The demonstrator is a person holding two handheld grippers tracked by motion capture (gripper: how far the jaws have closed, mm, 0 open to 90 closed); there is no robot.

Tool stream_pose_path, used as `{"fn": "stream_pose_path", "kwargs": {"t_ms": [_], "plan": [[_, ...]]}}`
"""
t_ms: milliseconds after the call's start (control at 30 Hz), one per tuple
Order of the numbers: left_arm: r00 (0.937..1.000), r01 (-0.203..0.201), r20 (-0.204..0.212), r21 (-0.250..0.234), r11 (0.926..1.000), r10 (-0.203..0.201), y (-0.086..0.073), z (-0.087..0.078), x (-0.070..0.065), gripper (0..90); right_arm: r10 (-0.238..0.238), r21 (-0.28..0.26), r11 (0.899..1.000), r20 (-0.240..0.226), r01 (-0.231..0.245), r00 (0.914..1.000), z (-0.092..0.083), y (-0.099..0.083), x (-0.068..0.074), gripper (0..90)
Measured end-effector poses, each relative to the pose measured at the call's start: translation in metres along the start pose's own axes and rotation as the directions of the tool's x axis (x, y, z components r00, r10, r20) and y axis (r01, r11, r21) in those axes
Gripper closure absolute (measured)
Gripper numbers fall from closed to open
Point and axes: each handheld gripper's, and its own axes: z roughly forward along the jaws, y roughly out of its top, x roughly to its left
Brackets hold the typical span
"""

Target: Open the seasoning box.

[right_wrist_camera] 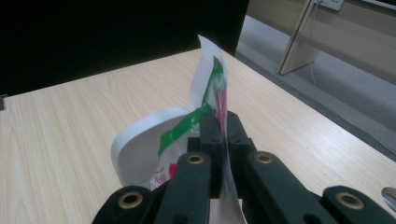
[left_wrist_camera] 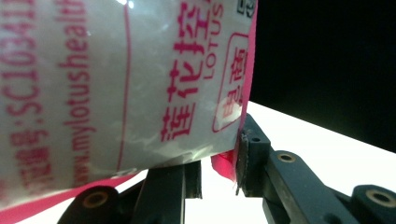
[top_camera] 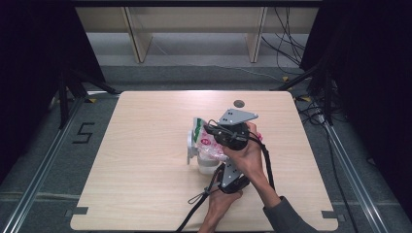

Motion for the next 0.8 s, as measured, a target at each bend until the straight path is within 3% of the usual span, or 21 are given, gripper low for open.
{"fn": "stream_pose_path", "kwargs": {"t_ms": [100,333,367,467,500,667,800], "plan": [[1.0000,-0.002,-0.001,-0.002,1.0000,0.002,0.0002,-0.0004,0.0008,74.3,-0.037,-0.011,0.999,-0.009,0.037,0.9993,-0.0011,0.0013,-0.0013,90.0],[1.0000,0.004,0.004,-0.003,1.0000,-0.004,-0.0010,0.0004,0.0000,74.2,-0.031,0.002,1.000,-0.008,0.031,0.9995,0.0035,-0.0013,-0.0011,90.0],[1.0000,-0.004,0.005,-0.004,1.0000,0.005,0.0000,-0.0003,0.0003,74.2,-0.065,-0.012,0.998,0.002,0.065,0.9979,0.0011,0.0008,-0.0017,90.0],[0.9999,0.001,0.010,-0.001,1.0000,-0.001,-0.0009,0.0002,0.0009,74.2,-0.048,-0.013,0.999,0.007,0.048,0.9988,0.0043,-0.0010,-0.0007,90.0],[1.0000,0.003,0.008,0.005,1.0000,-0.003,-0.0016,0.0003,0.0009,74.2,-0.026,0.010,1.000,0.000,0.026,0.9997,0.0042,-0.0019,-0.0003,90.0],[1.0000,-0.001,0.009,-0.007,1.0000,0.001,0.0002,-0.0009,0.0001,74.2,-0.031,-0.011,0.999,0.001,0.031,0.9995,0.0021,-0.0001,0.0011,90.0],[0.9999,0.009,0.013,-0.002,1.0000,-0.009,-0.0014,0.0000,0.0002,74.1,-0.034,0.007,0.999,0.007,0.034,0.9994,0.0048,-0.0013,0.0024,90.0]]}}
